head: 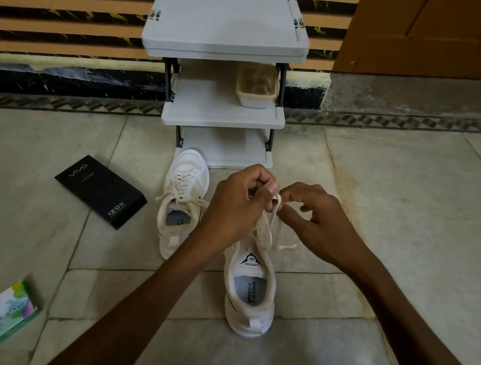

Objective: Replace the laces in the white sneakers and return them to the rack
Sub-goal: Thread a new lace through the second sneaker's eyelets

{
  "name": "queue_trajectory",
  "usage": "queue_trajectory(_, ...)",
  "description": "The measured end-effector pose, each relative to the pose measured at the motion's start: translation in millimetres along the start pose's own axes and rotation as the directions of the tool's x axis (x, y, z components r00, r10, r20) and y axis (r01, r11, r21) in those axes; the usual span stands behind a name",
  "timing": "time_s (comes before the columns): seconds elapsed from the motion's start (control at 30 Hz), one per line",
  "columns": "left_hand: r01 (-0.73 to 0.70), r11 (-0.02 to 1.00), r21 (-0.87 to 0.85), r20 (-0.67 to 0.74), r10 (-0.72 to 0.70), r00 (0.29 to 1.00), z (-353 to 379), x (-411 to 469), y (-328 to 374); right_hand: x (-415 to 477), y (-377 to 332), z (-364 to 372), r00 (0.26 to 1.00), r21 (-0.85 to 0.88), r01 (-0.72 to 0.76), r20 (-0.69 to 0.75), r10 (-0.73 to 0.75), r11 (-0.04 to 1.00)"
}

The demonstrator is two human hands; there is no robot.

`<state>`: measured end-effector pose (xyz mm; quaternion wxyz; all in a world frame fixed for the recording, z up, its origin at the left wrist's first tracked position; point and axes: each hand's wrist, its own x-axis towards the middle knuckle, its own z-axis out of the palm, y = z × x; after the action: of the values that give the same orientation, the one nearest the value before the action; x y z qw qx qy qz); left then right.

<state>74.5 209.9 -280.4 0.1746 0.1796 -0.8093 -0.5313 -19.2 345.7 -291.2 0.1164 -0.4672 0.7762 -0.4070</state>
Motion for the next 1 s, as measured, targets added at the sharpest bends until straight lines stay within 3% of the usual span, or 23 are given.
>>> queue_trajectory(0.27, -0.041, 0.999, 0.002, -0.106, 0.040, 0.994, -9.9, 0.9, 6.0, -1.4, 7.4, -0.8, 0.999, -0.048, -0.032, -0.006, 0.032, 0.998)
queue_trajectory(0.53, -0.034, 0.998, 0.050, -0.121, 0.040, 0.992, -9.4, -3.6, 2.7, -6.1, 71.3, 8.6, 0.926, -0.112, -0.374, 0.004, 0.377, 0.921)
queue_trajectory(1.0, -0.076, 0.992, -0.100, -0.336, 0.039, 0.941, -27.0, 12.8, 19.3, -28.7, 125.8, 11.2, 0.823, -0.174, -0.567, -0.074, 0.563, 0.805)
